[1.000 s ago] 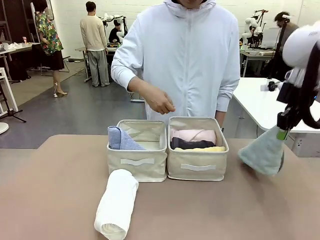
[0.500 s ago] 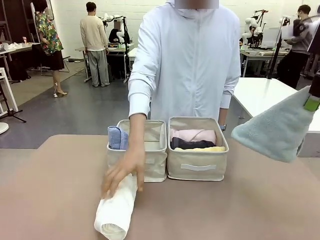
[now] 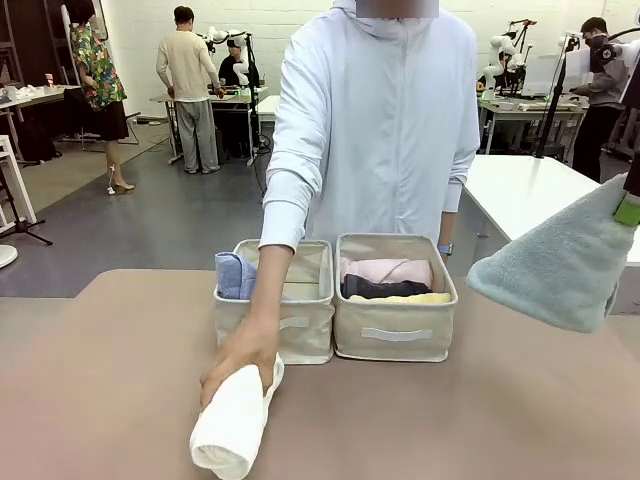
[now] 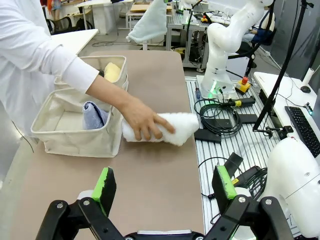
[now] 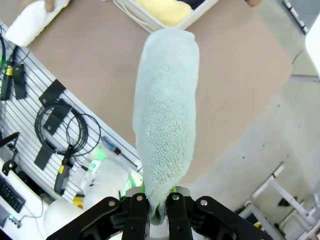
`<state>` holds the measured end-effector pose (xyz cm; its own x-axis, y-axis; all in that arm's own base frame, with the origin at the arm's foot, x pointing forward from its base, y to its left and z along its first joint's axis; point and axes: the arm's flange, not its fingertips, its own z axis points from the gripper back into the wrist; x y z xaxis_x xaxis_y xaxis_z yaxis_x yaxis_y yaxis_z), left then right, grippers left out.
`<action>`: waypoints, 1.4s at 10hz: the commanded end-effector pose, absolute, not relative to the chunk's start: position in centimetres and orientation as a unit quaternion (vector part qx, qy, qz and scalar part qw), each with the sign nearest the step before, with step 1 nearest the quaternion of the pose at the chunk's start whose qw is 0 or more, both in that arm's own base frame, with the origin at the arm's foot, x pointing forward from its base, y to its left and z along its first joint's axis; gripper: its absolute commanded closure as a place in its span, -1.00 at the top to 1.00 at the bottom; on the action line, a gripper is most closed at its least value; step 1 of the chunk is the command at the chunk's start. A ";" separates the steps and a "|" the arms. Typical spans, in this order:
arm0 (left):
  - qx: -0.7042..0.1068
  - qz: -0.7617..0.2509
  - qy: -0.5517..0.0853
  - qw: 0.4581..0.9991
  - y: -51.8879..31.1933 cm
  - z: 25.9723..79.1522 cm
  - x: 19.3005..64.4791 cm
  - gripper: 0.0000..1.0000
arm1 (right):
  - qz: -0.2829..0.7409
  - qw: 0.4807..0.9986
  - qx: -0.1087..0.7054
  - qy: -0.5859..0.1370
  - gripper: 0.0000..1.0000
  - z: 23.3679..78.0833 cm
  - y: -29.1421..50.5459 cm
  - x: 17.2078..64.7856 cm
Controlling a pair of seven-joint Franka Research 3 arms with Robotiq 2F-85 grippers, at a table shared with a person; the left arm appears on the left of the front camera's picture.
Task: Sort the towels based on their folding style.
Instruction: Pick up another triangle-folded towel from the table and place it in the left Fabric basket.
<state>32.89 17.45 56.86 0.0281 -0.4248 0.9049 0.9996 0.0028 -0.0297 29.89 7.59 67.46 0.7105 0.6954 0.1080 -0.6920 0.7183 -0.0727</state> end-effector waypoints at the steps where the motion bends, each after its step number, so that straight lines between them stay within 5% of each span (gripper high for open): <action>1: -0.385 -0.595 -0.383 0.593 17.5 56.8 32.9 1.00 | 0.409 0.910 -0.048 -0.043 -0.78 67.4 12.5 31.7; 4: -0.385 -0.595 -0.383 0.593 17.5 56.8 32.9 1.00 | 0.450 0.890 -0.046 -0.050 -0.78 67.7 15.7 32.3; 8: -0.385 -0.595 -0.383 0.593 17.5 56.8 32.9 1.00 | 0.369 0.905 0.134 -0.165 -0.78 67.4 -5.3 20.8; 14: -0.385 -0.595 -0.383 0.593 17.5 56.8 32.9 1.00 | 0.364 0.910 0.102 -0.172 -0.78 66.8 -4.2 20.7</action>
